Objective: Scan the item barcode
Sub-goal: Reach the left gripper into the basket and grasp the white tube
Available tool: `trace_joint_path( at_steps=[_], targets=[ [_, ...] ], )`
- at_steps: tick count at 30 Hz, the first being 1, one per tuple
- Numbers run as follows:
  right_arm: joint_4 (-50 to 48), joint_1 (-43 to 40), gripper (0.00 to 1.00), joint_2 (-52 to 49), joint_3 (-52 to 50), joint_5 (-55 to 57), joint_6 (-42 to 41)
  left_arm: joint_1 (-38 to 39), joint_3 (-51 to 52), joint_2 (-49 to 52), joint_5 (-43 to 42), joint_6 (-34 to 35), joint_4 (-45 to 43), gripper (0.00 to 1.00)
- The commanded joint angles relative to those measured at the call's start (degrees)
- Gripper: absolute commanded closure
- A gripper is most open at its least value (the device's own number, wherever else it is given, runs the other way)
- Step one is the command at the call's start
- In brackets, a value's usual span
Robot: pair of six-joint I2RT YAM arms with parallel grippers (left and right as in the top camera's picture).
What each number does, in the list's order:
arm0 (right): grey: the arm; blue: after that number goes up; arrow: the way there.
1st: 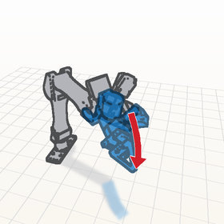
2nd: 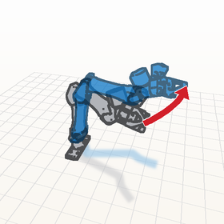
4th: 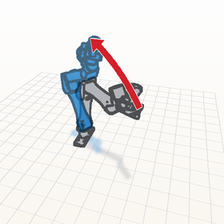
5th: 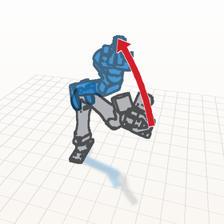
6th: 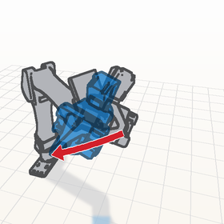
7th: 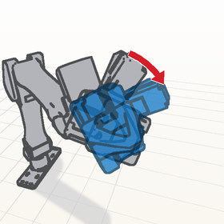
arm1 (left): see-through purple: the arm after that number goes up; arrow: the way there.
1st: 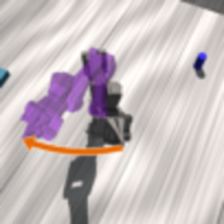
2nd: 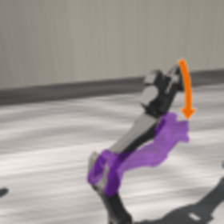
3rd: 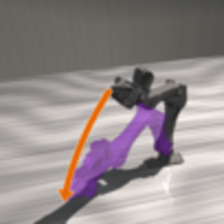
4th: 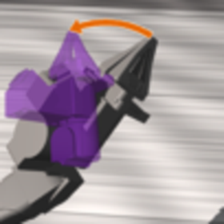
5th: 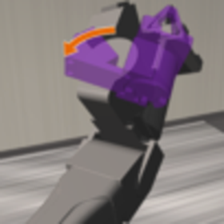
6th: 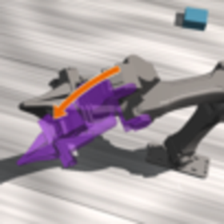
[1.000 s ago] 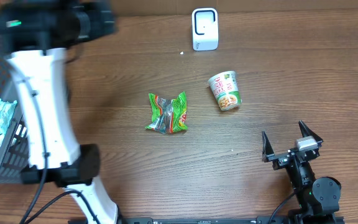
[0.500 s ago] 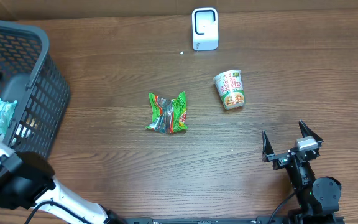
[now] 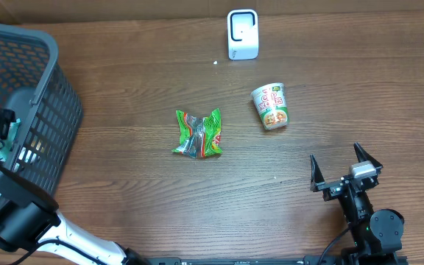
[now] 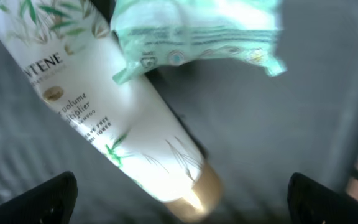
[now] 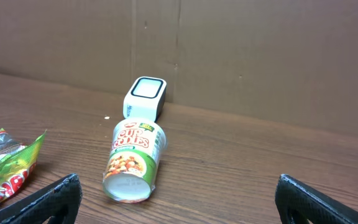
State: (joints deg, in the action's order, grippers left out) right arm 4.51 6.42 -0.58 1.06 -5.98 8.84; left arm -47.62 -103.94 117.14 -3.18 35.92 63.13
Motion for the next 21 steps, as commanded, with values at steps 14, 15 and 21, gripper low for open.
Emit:
trace_joint_path(
  at_steps=[14, 15, 21],
  targets=[
    [-0.3, -0.2, 0.00, 0.4, -0.6, -0.1, 0.0, 0.4, 19.1, 0.2, 2.1, 2.5, -19.1, 0.10],
    [-0.3, -0.2, 0.00, 0.4, -0.6, -0.1, 0.0, 0.4, 19.5, 0.2, 2.1, 2.4, -19.0, 0.16],
    [-0.3, -0.2, 0.00, 0.4, -0.6, -0.1, 0.0, 0.4, 20.0, 0.2, 2.1, 0.3, -16.5, 0.55]
  ],
)
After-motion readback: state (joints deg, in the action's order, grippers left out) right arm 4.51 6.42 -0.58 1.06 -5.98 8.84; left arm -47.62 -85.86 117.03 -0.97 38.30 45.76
